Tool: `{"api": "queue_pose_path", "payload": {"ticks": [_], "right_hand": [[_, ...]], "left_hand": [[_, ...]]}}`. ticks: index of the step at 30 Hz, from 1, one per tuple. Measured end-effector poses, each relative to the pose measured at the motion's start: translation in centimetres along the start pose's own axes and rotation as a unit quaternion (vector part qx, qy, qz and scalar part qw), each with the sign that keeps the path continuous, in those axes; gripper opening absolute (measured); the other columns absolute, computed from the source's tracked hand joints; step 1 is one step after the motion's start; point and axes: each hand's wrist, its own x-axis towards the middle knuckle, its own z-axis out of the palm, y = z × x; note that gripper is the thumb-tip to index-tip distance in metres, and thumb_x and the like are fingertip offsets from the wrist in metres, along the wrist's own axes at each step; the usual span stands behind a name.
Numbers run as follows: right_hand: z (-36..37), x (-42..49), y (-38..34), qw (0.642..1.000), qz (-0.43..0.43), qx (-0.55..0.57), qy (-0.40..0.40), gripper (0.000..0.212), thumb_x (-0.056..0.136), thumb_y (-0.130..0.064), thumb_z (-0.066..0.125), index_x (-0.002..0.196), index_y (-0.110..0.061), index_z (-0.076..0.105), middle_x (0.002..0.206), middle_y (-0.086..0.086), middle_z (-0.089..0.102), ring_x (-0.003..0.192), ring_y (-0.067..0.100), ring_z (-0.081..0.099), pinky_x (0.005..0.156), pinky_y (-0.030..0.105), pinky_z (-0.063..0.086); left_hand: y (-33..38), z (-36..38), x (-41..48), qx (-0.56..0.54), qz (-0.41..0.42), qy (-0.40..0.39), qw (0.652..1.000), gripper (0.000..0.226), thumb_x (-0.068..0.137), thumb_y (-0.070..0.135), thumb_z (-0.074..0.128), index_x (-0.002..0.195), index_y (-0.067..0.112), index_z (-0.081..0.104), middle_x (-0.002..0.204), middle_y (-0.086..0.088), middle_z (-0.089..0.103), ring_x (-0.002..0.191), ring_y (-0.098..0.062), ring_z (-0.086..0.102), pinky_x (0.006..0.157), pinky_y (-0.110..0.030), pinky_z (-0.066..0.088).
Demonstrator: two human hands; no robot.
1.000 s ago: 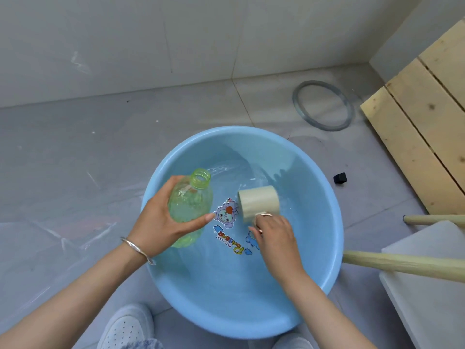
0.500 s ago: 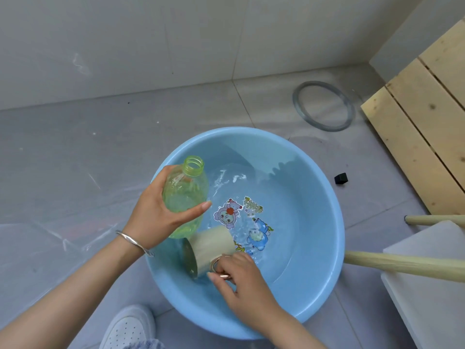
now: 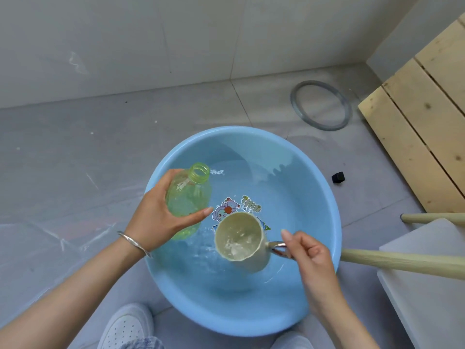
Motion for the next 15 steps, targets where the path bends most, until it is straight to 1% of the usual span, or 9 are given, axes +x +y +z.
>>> {"api": "queue_pose_path", "payload": {"ticks": [2, 4, 5, 7, 8, 10, 11, 14, 15], "right_hand": [[-0.8, 0.2, -1.7, 0.999, -0.029, -0.004, 0.034, 0.049, 0.068, -0.052, 0.076, 0.048, -0.021, 0.043, 0.05, -0.003, 0.036, 0.052, 0.007, 0.044, 0.059, 0.01, 0.039], [-1.5, 0.4, -3.1, 0.996, -0.053, -0.035, 0.064, 0.06, 0.054, -0.073, 0.072, 0.048, -0.02, 0.043, 0.057, 0.006, 0.035, 0.06, 0.015, 0.04, 0.061, 0.017, 0.036], [-1.9, 0.5, -3.6, 0.995, -0.06, -0.035, 0.073, 0.064, 0.051, -0.076, 0.071, 0.048, -0.019, 0.042, 0.06, 0.009, 0.035, 0.062, 0.017, 0.042, 0.064, 0.022, 0.037], [-2.2, 0.5, -5.0, 0.995, -0.06, -0.028, 0.081, 0.065, 0.055, -0.07, 0.074, 0.05, -0.015, 0.04, 0.061, 0.012, 0.041, 0.064, 0.019, 0.045, 0.068, 0.03, 0.036], [-2.3, 0.5, -5.7, 0.994, -0.064, -0.027, 0.084, 0.059, 0.06, -0.062, 0.076, 0.05, -0.015, 0.041, 0.058, 0.01, 0.045, 0.062, 0.017, 0.045, 0.067, 0.029, 0.035], [-2.3, 0.3, -7.0, 0.992, -0.081, -0.03, 0.094, 0.049, 0.065, -0.045, 0.075, 0.05, -0.013, 0.042, 0.048, -0.006, 0.049, 0.052, 0.005, 0.045, 0.059, 0.017, 0.037], [-2.2, 0.2, -7.6, 0.99, -0.089, -0.034, 0.099, 0.045, 0.066, -0.043, 0.07, 0.049, -0.011, 0.043, 0.046, -0.01, 0.047, 0.049, 0.002, 0.043, 0.055, 0.012, 0.036], [-1.8, -0.5, -9.0, 0.987, -0.104, -0.054, 0.106, 0.049, 0.069, -0.041, 0.064, 0.053, -0.001, 0.041, 0.054, 0.009, 0.034, 0.048, 0.006, 0.031, 0.048, 0.008, 0.032], [-1.6, -0.8, -9.4, 0.986, -0.107, -0.063, 0.107, 0.05, 0.07, -0.038, 0.064, 0.056, 0.003, 0.039, 0.057, 0.009, 0.027, 0.047, 0.005, 0.027, 0.046, 0.007, 0.031]], "left_hand": [[0.1, 0.3, -0.3, 0.011, 0.008, -0.017, 1.0, 0.063, 0.055, 0.064, 0.072, 0.107, 0.038, 0.05, 0.105, 0.031, 0.057, 0.097, 0.011, 0.055, 0.083, -0.001, 0.036], [0.0, 0.6, -0.5, 0.021, 0.019, -0.037, 0.999, 0.062, 0.056, 0.064, 0.072, 0.108, 0.039, 0.049, 0.107, 0.03, 0.057, 0.098, 0.011, 0.055, 0.084, -0.002, 0.036], [-0.1, 0.9, -0.7, 0.028, 0.023, -0.048, 0.998, 0.062, 0.056, 0.064, 0.072, 0.108, 0.041, 0.048, 0.108, 0.029, 0.056, 0.098, 0.011, 0.055, 0.084, -0.002, 0.036], [-0.4, 1.3, -0.9, 0.044, 0.026, -0.069, 0.996, 0.062, 0.057, 0.065, 0.072, 0.109, 0.044, 0.045, 0.107, 0.03, 0.057, 0.1, 0.011, 0.054, 0.087, -0.003, 0.036], [-0.6, 1.5, -1.1, 0.054, 0.026, -0.079, 0.995, 0.064, 0.057, 0.067, 0.071, 0.111, 0.044, 0.045, 0.108, 0.03, 0.057, 0.101, 0.01, 0.054, 0.088, -0.004, 0.036], [-1.0, 1.9, -1.3, 0.073, 0.024, -0.095, 0.992, 0.071, 0.056, 0.072, 0.068, 0.116, 0.042, 0.045, 0.112, 0.028, 0.056, 0.103, 0.007, 0.054, 0.09, -0.004, 0.034], [-1.1, 2.1, -1.4, 0.081, 0.024, -0.102, 0.991, 0.076, 0.055, 0.076, 0.066, 0.118, 0.038, 0.047, 0.114, 0.025, 0.057, 0.104, 0.006, 0.053, 0.091, -0.005, 0.034], [-1.6, 2.5, -1.6, 0.101, 0.032, -0.117, 0.988, 0.087, 0.058, 0.084, 0.057, 0.124, 0.029, 0.051, 0.118, 0.021, 0.057, 0.108, -0.001, 0.054, 0.095, -0.016, 0.039], [-1.7, 2.6, -1.7, 0.105, 0.038, -0.12, 0.987, 0.087, 0.059, 0.084, 0.056, 0.124, 0.027, 0.051, 0.118, 0.021, 0.057, 0.108, -0.003, 0.055, 0.095, -0.02, 0.04]]}}
